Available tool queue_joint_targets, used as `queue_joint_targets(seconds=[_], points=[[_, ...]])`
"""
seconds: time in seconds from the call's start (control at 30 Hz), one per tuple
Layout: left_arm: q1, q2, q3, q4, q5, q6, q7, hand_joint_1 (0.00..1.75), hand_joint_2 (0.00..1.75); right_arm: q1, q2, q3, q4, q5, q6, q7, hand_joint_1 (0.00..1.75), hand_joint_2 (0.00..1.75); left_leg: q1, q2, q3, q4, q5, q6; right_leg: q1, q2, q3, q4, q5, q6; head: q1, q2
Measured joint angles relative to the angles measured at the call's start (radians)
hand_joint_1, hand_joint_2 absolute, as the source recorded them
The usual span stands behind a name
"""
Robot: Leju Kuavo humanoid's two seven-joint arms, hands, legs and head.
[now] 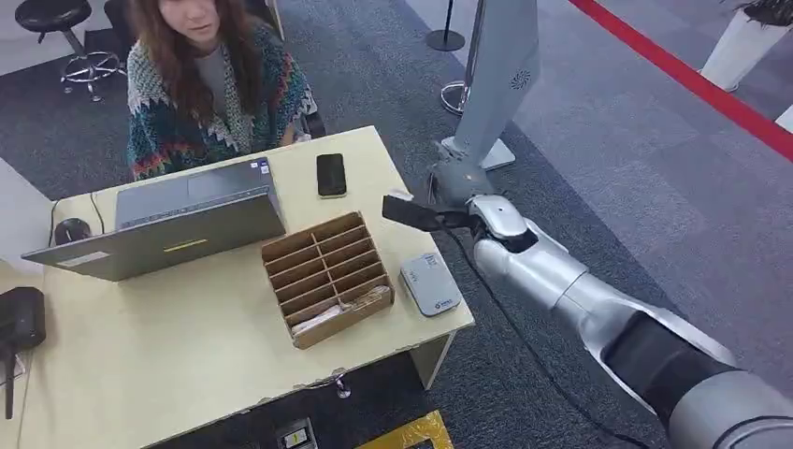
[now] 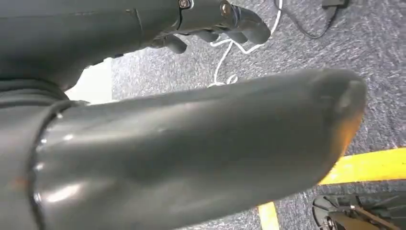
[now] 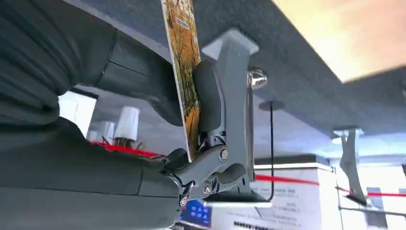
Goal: Pass the card to the sensor for recognition and then transmit it.
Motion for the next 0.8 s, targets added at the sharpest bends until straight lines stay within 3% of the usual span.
queue_joint_targets(seconds=[0.2,0.33,0.8], points=[[-0.018,0.000,-0.004,0.000,-0.051,-0.024,0.033,0.00,0.00,-0.135,0.007,0.018,-0.009,0.041,0.095,0.008,1.75,1.75,0.000,0.000,-0.001,0.000,0.000,0.000,0.000,0.000,0.000,0.000,0.000,0.000,0.000,0.000],[-0.040,0.000,-0.010,0.000,-0.078,-0.039,0.051,0.00,0.00,-0.218,0.038,0.054,-0.006,0.050,0.139,0.000,1.75,1.75,0.000,0.000,-0.001,0.000,0.000,0.000,0.000,0.000,0.000,0.001,0.000,0.000,0.000,0.000],[-0.071,0.000,-0.027,0.000,-0.128,-0.047,0.081,0.00,0.00,-0.450,0.255,0.209,0.210,-0.053,0.127,-0.079,1.75,1.75,0.000,0.000,-0.004,0.000,0.000,0.000,0.000,0.000,-0.004,0.003,0.000,0.000,0.000,0.000]])
